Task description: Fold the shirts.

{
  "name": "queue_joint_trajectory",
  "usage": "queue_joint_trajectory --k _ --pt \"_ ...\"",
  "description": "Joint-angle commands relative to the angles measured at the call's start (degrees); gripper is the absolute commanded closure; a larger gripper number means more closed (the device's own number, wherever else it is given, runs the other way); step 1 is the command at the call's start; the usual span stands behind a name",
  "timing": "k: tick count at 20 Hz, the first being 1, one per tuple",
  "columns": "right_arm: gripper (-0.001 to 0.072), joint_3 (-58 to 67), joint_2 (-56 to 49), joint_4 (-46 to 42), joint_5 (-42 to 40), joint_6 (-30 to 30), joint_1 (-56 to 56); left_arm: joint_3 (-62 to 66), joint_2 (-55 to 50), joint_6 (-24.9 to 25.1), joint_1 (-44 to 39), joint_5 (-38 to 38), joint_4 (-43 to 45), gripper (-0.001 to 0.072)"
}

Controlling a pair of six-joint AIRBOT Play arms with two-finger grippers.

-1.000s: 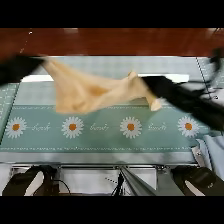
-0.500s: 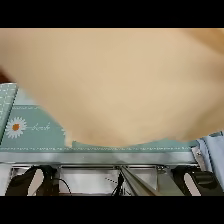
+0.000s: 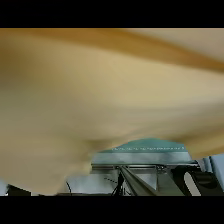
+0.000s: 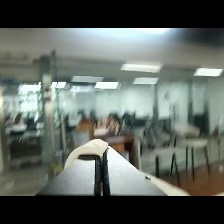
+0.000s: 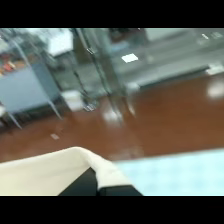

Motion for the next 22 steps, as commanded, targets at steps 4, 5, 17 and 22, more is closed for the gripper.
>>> queue_joint_trajectory --k 4,5,17,22 --pt "0.0688 1.2 -12.2 -8.8 21.3 -9.9 -0.1 -9.6 -3.1 -10.5 0.6 -20.8 15.2 0.0686" --pt "0.0688 1.2 -16.3 -7.9 21.2 -11.8 -0.1 -12.7 -4.6 -10.4 0.6 -20.4 15.1 0.0687" --pt "0.0687 1.2 -58.0 0.4 -9.8 -19.6 -0.1 -19.7 -43.5 4.0 -10.5 -0.4 9.3 0.0686" --pt "0.0687 1.2 -69.8 1.1 -14.4 -19.5 -0.1 -19.7 -59.5 4.0 -14.1 -0.8 9.3 0.0685"
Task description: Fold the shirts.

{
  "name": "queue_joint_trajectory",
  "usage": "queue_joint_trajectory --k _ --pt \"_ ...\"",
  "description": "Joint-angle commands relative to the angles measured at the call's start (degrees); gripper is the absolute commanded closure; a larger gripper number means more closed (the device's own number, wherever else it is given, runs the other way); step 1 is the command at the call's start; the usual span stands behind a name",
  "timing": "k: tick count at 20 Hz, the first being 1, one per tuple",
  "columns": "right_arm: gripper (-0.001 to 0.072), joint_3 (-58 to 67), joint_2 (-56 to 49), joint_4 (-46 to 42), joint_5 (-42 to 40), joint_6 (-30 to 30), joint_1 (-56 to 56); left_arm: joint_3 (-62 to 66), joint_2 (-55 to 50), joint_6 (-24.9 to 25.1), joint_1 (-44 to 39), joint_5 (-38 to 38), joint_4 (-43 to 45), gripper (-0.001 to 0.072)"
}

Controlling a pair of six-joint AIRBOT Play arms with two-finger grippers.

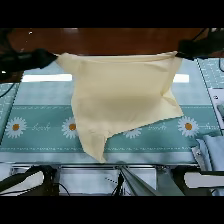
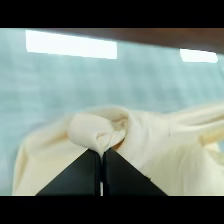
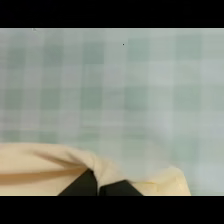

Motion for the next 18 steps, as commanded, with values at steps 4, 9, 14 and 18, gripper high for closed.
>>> queue_joint_trajectory --k 4,9,14,18 --pt "0.0686 0.0 -12.6 -0.1 -3.5 -0.1 0.0 -0.1 -16.1 0.9 -2.0 -9.1 -0.5 0.0681" --pt "0.0442 2.3 -9.3 -1.1 3.8 -8.5 -2.0 1.6 -16.8 -2.7 3.5 -26.0 -0.3 0.0316" --pt "0.0442 1.9 1.6 -10.4 17.6 -12.6 -11.9 -1.2 -6.6 -13.1 12.0 -38.6 16.0 0.0330" --pt "0.0103 -8.8 7.1 2.8 20.9 -12.2 -24.2 -19.4 6.9 -11.4 12.1 -37.0 18.5 0.0105"
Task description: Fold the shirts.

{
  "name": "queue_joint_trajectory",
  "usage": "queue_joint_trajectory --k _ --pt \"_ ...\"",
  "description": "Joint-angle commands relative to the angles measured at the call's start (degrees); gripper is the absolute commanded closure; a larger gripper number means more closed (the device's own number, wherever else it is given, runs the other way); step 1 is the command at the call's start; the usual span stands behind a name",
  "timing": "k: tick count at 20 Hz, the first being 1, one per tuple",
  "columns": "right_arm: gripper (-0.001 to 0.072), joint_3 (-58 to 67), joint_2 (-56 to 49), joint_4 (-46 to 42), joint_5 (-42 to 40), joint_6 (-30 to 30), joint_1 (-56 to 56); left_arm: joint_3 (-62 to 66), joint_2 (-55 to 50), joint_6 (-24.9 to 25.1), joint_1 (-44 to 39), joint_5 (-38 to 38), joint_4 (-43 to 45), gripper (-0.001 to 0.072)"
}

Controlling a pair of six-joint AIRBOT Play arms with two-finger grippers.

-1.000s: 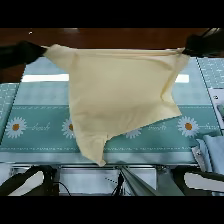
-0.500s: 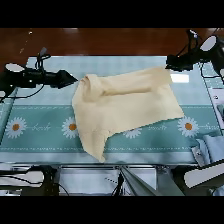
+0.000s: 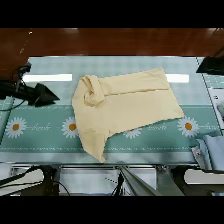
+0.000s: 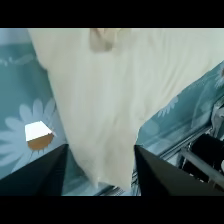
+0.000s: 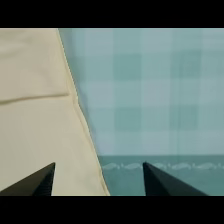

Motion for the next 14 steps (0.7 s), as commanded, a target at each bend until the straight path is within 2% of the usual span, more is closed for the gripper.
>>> queue_joint_trajectory --k 1,6,12,13,14 --pt "0.0104 -9.3 4.7 8.5 4.1 -0.6 -9.1 -15.5 9.9 -0.6 0.5 0.5 3.6 0.0043" --pt "0.0121 -19.9 6.9 9.1 1.8 -1.1 -10.4 -30.0 11.1 0.5 -4.7 8.0 -0.1 0.0044" --pt "0.0124 -20.5 6.9 9.5 0.0 -2.4 -10.4 -32.0 7.2 0.6 -19.8 20.6 -8.0 0.0061" --pt "0.0124 -20.5 6.9 9.5 -0.2 -2.4 -10.4 -32.0 5.4 0.7 -22.1 22.1 -9.2 0.0080" --pt "0.0124 -20.5 6.9 9.5 -0.4 -2.5 -10.4 -31.8 3.3 0.7 -24.1 23.3 -9.0 0.0184"
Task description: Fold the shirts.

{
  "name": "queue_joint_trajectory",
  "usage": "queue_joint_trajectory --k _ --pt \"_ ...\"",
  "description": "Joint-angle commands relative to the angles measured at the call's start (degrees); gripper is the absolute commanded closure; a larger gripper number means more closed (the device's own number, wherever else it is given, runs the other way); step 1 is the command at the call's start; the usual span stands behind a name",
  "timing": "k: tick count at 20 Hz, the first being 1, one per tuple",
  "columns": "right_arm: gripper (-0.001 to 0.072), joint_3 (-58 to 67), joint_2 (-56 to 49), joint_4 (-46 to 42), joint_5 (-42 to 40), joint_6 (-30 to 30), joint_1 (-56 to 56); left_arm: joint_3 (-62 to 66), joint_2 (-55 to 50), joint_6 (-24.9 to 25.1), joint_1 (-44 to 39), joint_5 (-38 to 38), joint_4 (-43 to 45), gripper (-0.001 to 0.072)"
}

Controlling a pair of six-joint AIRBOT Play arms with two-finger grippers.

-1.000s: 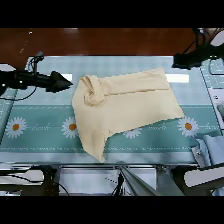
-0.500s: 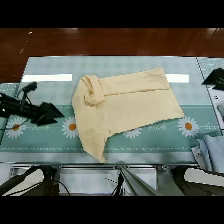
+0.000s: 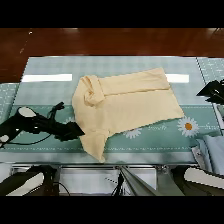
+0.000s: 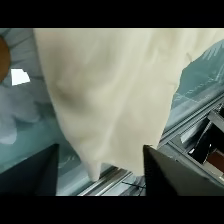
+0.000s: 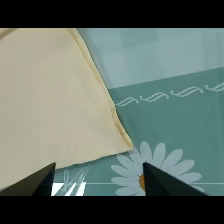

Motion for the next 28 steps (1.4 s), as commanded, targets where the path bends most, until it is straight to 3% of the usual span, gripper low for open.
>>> queue_joint_trajectory --k 1,2,3,9,13,17,21,24,27,28 --pt "0.0123 -0.5 0.1 0.2 -1.0 -0.9 -0.1 -0.5 -6.1 0.2 -7.2 6.7 -2.4 0.0386" --pt "0.0123 -0.5 0.1 0.0 -1.2 -1.2 -0.2 -0.3 -8.4 0.2 -7.1 6.6 -2.3 0.0627" --pt "0.0123 -0.5 0.1 -0.9 -1.6 -1.2 -0.3 -0.3 -9.9 0.2 -6.6 6.6 -2.3 0.0660" --pt "0.0120 -8.7 -0.2 -1.6 -6.2 -2.1 -0.4 0.2 -7.0 0.8 -2.5 6.4 -2.3 0.0685" --pt "0.0117 -14.5 -2.7 2.8 -12.6 -2.3 -0.4 1.2 -3.6 0.8 -2.1 5.3 -2.3 0.0685" --pt "0.0118 -14.5 -7.5 8.3 -14.1 -3.0 -0.2 2.4 -3.0 1.2 -2.1 3.5 -2.3 0.0685" --pt "0.0140 -15.1 -11.5 7.6 -14.1 -4.2 1.0 2.5 -3.1 1.2 -2.1 3.6 -2.3 0.0685" --pt "0.0194 -16.4 -12.4 7.3 -14.0 -6.4 3.8 2.5 -3.1 1.2 -2.1 3.9 -2.3 0.0685" --pt "0.0434 -16.5 -12.7 7.2 -13.9 -6.7 8.6 3.0 -3.1 1.2 -2.1 5.0 -2.3 0.0685" --pt "0.0590 -16.0 -12.6 7.2 -13.2 -6.7 9.8 4.0 -3.0 1.2 -2.1 5.0 -2.3 0.0686"
